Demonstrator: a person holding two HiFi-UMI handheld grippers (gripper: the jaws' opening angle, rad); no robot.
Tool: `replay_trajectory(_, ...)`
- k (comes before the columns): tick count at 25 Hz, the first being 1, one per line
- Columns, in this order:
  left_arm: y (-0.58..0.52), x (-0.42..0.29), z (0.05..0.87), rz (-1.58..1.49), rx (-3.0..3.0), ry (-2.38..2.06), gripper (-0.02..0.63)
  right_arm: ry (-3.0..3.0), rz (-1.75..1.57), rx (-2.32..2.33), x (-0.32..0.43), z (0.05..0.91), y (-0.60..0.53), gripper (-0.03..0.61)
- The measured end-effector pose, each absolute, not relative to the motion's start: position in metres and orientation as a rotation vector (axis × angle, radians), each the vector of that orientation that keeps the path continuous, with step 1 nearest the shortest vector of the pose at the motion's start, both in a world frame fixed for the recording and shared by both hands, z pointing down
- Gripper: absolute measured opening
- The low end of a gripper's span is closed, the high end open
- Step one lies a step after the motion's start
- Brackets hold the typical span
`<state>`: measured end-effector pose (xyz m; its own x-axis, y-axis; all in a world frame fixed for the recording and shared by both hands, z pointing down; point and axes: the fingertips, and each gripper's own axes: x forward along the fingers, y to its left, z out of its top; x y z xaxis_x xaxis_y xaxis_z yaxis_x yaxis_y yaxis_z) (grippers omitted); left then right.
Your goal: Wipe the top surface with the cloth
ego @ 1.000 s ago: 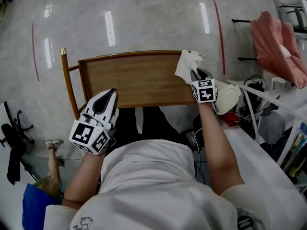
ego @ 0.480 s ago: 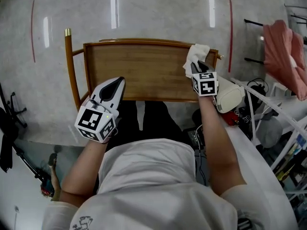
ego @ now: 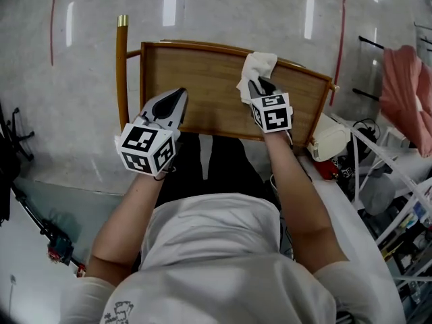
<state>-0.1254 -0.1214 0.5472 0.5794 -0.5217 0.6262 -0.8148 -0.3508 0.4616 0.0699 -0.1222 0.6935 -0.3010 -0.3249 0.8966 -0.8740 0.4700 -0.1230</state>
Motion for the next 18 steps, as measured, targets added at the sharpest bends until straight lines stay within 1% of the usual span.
replay_trajectory(10,-0.107,-0.198,0.559,0.518,1.917,-1.144,0.008,-1.984,0.794,0.844,-0.102,0.697,-0.130,0.084)
replay_trajectory(18,-0.093,-0.236,0.553,0.502,1.899,-1.157,0.008,-2.036,0.816,0.785,-0.188,0.696,-0.131,0.084)
